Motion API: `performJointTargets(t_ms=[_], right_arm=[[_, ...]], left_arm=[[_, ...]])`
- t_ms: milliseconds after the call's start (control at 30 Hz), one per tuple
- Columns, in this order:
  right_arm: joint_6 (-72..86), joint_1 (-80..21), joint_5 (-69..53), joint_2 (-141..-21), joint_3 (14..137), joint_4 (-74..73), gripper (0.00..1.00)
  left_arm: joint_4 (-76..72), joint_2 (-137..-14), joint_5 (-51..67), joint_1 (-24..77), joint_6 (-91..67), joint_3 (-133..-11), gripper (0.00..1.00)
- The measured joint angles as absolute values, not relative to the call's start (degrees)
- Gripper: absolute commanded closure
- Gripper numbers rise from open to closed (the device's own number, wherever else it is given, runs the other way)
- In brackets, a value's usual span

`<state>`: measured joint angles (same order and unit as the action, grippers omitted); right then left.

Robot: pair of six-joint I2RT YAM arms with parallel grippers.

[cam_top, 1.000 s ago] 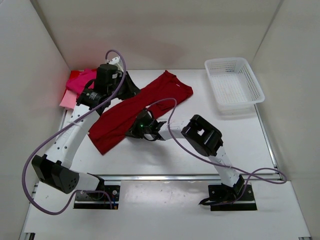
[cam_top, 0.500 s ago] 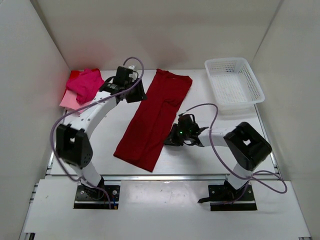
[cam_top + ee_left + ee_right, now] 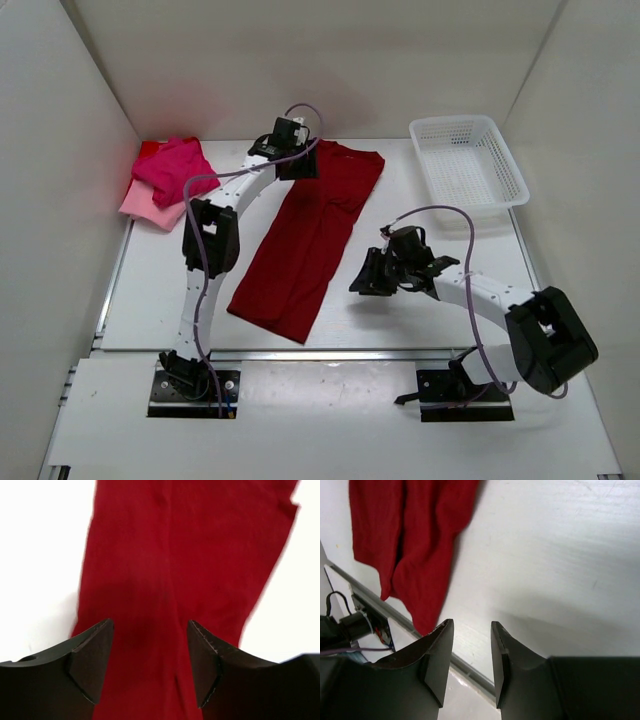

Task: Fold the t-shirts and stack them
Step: Rotate the rectangle-folded T-shirt at the center of the board.

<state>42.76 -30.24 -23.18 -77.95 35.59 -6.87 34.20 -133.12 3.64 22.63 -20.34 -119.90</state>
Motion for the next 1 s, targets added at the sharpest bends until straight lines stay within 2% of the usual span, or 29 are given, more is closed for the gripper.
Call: performJointTargets(t_ms=[167, 367, 467, 533, 633, 700, 800, 900, 967, 1000], right_arm=[[41.78, -29.74, -24.49, -73.41, 35.64, -10.13, 0.67], [41.82, -29.50, -26.48, -71.61, 35.62, -11.16, 0.68], [41.91, -29.50, -27.18, -71.59, 35.59, -11.25, 0.67], [41.87, -29.61, -27.57, -71.59, 35.59, -11.20, 0.68], [41.71, -29.65, -27.79, -71.66, 35.59, -11.31, 0.67], [41.65, -29.65, -28.08, -71.85, 35.59, -11.44, 0.65], [40.88, -29.65, -28.64, -72.44, 35.59, -11.73, 0.59], [40.23, -29.95, -28.86, -73.28, 35.59, -12.08, 0.53], [40.07, -30.39, -28.86, -73.56, 35.59, -12.19, 0.49], [40.18, -30.74, -28.86, -73.76, 35.59, -12.01, 0.48]], left_arm=[[33.54, -141.18, 1.76, 21.50, -19.22, -128.77, 0.27], [33.41, -147.41, -1.19, 20.25, -18.41, -132.05, 0.30], [32.71, -148.77, -1.17, 19.79, -17.89, -132.07, 0.50], [32.58, -148.77, -0.58, 19.73, -17.63, -132.03, 0.71], [32.29, -148.81, 1.67, 19.66, -17.76, -131.83, 0.96], [32.29, -148.83, 2.24, 19.59, -18.68, -131.83, 1.00], [32.36, -148.81, 2.46, 18.76, -20.62, -131.63, 0.98], [32.27, -147.89, 2.61, 16.51, -23.35, -129.78, 0.73], [32.69, -146.76, 2.22, 14.85, -24.32, -128.22, 0.40], [32.88, -145.91, 1.89, 14.22, -24.75, -127.31, 0.31]])
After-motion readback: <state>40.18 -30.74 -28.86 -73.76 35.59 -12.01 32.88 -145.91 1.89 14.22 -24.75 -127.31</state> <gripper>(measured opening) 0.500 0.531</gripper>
